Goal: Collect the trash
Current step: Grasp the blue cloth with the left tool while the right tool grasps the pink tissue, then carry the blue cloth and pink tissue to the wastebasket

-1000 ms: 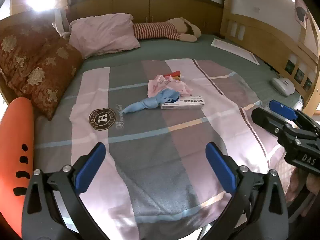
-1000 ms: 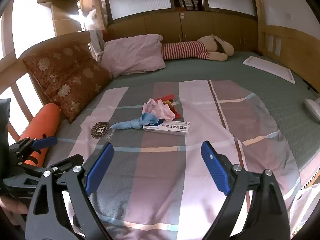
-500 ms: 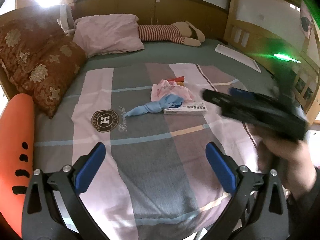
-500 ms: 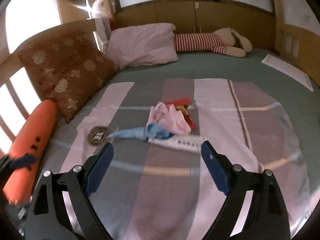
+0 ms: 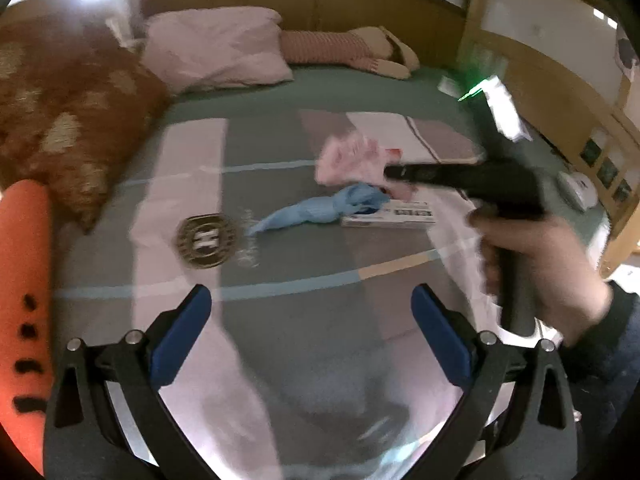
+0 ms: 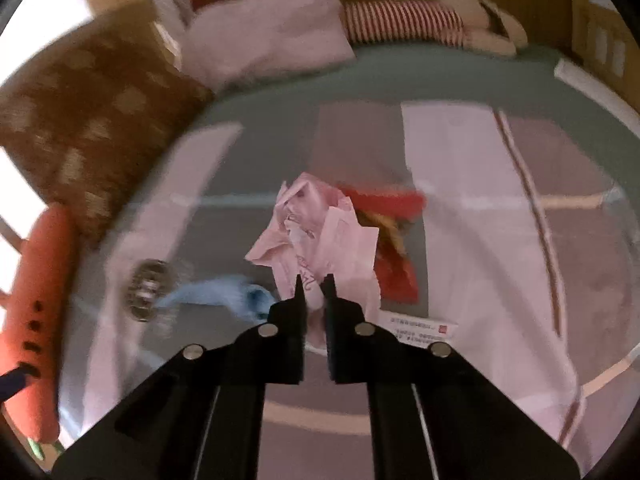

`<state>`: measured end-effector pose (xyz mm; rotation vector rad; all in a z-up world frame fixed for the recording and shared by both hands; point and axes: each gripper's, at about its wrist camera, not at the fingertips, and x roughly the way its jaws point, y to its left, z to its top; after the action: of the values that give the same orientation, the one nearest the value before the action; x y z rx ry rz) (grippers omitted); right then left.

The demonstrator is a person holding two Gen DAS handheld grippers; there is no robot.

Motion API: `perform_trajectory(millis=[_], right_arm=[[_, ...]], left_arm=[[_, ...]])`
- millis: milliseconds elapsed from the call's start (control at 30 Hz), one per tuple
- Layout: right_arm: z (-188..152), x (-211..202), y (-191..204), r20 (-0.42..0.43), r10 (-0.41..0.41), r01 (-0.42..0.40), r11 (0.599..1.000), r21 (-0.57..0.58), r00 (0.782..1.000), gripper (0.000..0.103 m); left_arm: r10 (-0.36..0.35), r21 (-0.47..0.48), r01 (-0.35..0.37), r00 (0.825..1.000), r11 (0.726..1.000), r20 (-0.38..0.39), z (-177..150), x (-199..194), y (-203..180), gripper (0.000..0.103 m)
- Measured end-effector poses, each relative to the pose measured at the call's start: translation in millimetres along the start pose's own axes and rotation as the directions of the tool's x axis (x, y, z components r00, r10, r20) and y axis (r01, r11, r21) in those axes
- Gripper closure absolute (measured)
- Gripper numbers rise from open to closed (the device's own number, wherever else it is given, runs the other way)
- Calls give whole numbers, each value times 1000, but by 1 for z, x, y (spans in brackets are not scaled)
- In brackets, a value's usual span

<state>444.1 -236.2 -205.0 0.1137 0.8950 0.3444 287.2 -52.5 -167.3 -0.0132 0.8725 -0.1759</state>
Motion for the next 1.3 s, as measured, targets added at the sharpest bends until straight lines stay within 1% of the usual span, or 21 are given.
perform_trajectory(millis=[67,167,267,333,400,467,500,533,567,600,633,667,700,733,800,900,967,1033,1133,1200,1300], right_arm=[[1,-36,2,55,38,-39,999,17,998,94],[-4,-93,1,152,64,-73,996,57,986,94],[-21,-136,-5,221,45,-69,992,102,974,94],[-38,-153,-10,238,52,-85,988,132,970,94],[-49,-159,-14,236,58,-96,983,154,970,94],[-58,-162,-16,232,65,-106,980,169,971,94],[-59,-163,-17,229,65,-107,979,173,971,94],[-59,-162,-17,225,65,-105,980,170,972,94],[-59,-162,-15,223,65,-104,981,165,973,94],[-58,-160,-16,221,62,-99,982,160,973,94],[-58,-157,-16,214,58,-93,983,156,975,94],[-59,-156,-16,209,60,-94,984,154,976,94],[-58,-154,-17,206,65,-97,983,153,976,94],[-57,-153,-17,209,67,-100,984,149,976,94],[-56,-152,-16,209,67,-98,986,138,976,94],[-56,-150,-7,205,65,-87,991,98,977,94],[-58,-154,0,209,60,-76,995,68,976,94],[-62,-164,11,228,43,-52,998,33,973,94],[-75,-179,27,255,22,-19,1000,-17,967,94],[-88,-186,35,259,13,-1,999,-45,966,94],[-109,-192,41,248,23,-9,998,-56,969,94]], left_arm=[[-3,43,3,1000,999,-6,9,21,-6,4],[-18,75,18,1000,997,0,26,51,-12,4],[12,107,-14,1000,994,16,41,82,-12,6],[15,131,-15,1000,991,2,47,106,-9,21],[4,140,0,1000,990,-25,52,132,-6,29],[-12,154,22,998,988,-61,54,160,-2,31],[-3,166,15,997,986,-74,54,171,-1,38],[7,180,13,994,984,-110,53,186,0,50],[-18,180,45,989,983,-148,50,197,2,54],[-23,193,49,991,980,-134,48,198,2,65],[-19,228,46,992,973,-123,46,197,-1,72],[-10,241,41,991,970,-130,46,194,-1,75],[-11,228,42,991,973,-134,47,189,1,76],[-15,184,38,992,982,-125,49,177,6,76],[-17,134,33,993,990,-113,51,158,11,76],[-43,79,52,993,996,-107,49,112,10,76],[-49,78,54,996,995,-68,47,69,-3,76],[-31,65,32,999,997,-13,43,31,-12,75],[-17,45,14,998,999,64,24,-20,-22,75],[12,40,-16,995,999,100,7,-41,-28,75],[43,-16,-41,991,999,125,-17,-64,-22,75]])
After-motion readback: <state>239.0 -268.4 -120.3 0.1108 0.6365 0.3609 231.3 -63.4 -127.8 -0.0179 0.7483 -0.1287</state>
